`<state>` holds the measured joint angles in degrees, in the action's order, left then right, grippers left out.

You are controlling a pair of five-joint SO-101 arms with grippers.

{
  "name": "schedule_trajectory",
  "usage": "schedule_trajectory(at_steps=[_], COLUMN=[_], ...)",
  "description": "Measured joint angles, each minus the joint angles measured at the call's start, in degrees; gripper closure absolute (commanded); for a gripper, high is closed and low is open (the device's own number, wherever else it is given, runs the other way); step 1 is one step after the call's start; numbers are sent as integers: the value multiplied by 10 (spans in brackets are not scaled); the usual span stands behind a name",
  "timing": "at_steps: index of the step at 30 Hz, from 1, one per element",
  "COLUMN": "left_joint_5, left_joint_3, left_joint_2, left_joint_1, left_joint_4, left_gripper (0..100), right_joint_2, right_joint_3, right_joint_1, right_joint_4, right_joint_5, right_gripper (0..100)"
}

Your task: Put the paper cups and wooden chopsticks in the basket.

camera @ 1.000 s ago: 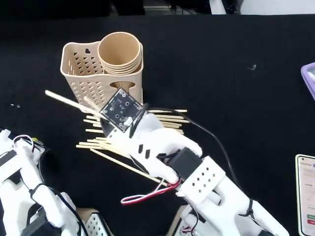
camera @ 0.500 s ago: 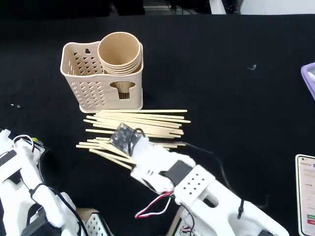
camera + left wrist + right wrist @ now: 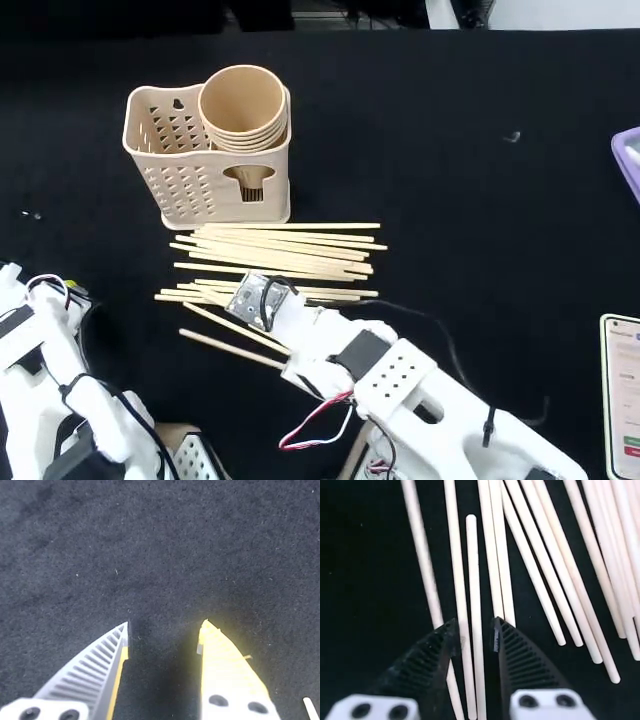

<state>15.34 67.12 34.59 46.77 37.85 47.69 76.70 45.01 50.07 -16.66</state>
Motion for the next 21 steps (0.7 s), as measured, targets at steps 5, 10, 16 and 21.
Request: schedule_trajectory(at_steps=[5,10,16,21], left_joint_5=[0,0,0,0], left_joint_3=[0,0,0,0], left_joint_2=[0,0,0,0], left_joint_1=[0,0,0,0], left_joint_4=[0,0,0,0], left_gripper=[776,776,776,776], right_joint_2=[0,-63,-215,-314], right_joint_3=[-1,-47,-105,-166], right_joint_1=[0,76,105,107], right_joint_4=[-4,-20,-80,-79], right_joint_5=[0,0,0,0], right_gripper=[881,881,879,881])
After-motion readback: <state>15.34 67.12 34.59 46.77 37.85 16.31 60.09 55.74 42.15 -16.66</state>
